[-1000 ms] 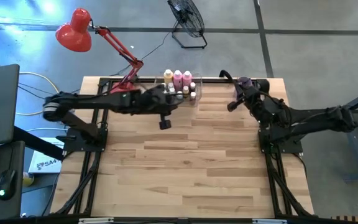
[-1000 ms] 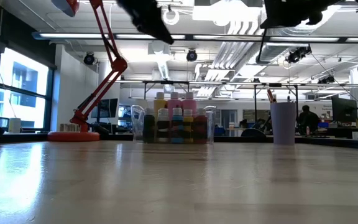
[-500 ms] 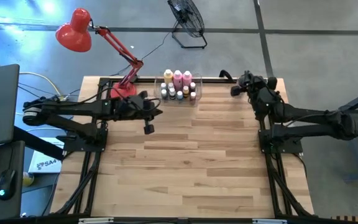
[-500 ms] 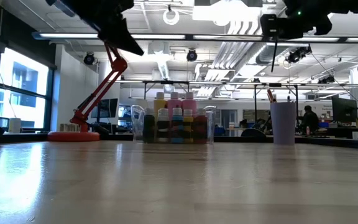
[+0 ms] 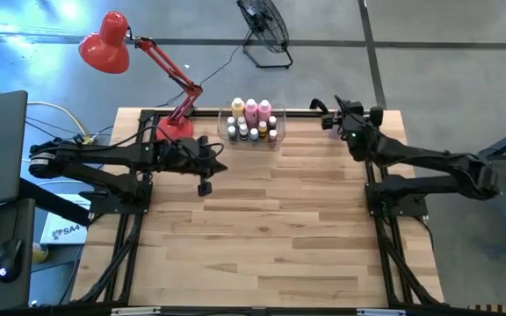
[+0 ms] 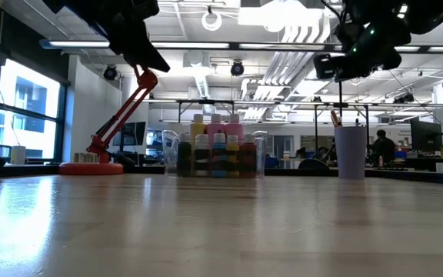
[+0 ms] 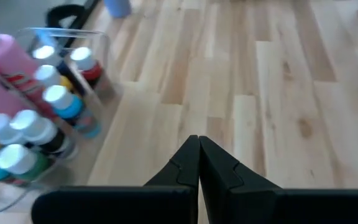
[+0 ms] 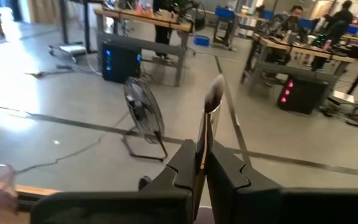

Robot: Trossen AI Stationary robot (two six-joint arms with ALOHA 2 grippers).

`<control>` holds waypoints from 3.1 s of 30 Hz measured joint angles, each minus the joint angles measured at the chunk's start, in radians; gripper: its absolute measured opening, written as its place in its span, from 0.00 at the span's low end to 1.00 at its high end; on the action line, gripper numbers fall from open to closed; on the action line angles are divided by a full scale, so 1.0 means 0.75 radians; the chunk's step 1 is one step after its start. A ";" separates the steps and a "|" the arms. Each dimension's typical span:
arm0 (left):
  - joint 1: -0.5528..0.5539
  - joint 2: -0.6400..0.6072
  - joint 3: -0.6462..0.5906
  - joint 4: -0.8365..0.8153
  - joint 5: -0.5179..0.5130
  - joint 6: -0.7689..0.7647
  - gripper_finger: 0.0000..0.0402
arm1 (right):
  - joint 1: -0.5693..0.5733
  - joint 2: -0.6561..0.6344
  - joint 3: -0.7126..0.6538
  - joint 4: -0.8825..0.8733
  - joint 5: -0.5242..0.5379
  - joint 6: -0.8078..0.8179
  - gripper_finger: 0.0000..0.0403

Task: Pick & Place Paint Supplies
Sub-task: Put the black paint brush into the violet cup, then return to Home Position

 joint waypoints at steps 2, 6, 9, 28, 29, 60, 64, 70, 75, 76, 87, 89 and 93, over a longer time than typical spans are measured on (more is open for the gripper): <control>0.000 0.000 0.000 -0.004 0.040 -0.003 0.00 | -0.025 0.029 0.000 -0.002 -0.004 0.016 0.03; 0.000 0.000 0.000 -0.003 0.066 -0.005 0.00 | -0.076 0.073 0.000 -0.058 -0.061 0.083 0.03; 0.000 0.000 0.000 -0.003 0.066 -0.004 0.00 | -0.111 0.102 0.000 -0.119 -0.064 0.134 0.03; 0.000 0.000 0.000 0.001 0.066 -0.001 0.00 | -0.226 0.232 0.000 -0.178 -0.197 0.266 0.14; 0.000 0.000 0.000 0.001 0.065 -0.001 0.00 | -0.226 0.229 0.000 -0.178 -0.193 0.266 0.16; 0.001 0.001 0.000 0.071 -0.001 -0.001 0.00 | 0.093 -0.208 0.000 -0.036 -0.315 -0.078 0.36; 0.001 0.001 0.000 0.055 -0.002 0.004 0.00 | 0.197 -0.287 0.000 -0.031 -0.525 -0.084 0.36; 0.001 0.001 0.000 -0.031 -0.005 0.004 0.00 | 0.297 -0.357 0.000 -0.056 -0.942 -0.085 0.36; 0.001 0.001 0.000 -0.044 -0.005 0.002 0.00 | 0.352 -0.360 0.000 -0.060 -1.121 -0.084 0.36; 0.001 0.001 0.000 -0.044 -0.005 0.002 0.00 | 0.359 -0.358 0.000 -0.060 -1.135 -0.084 0.36; 0.001 0.001 0.000 -0.004 0.017 -0.094 0.00 | 0.424 -0.288 0.000 -0.173 -1.319 -0.073 0.31; 0.001 0.001 0.000 0.022 0.036 -0.129 0.00 | 0.433 -0.266 0.000 -0.202 -1.319 -0.080 0.26; 0.001 0.002 0.001 0.071 0.047 -0.135 0.00 | 0.435 -0.222 0.000 -0.217 -1.319 -0.083 0.12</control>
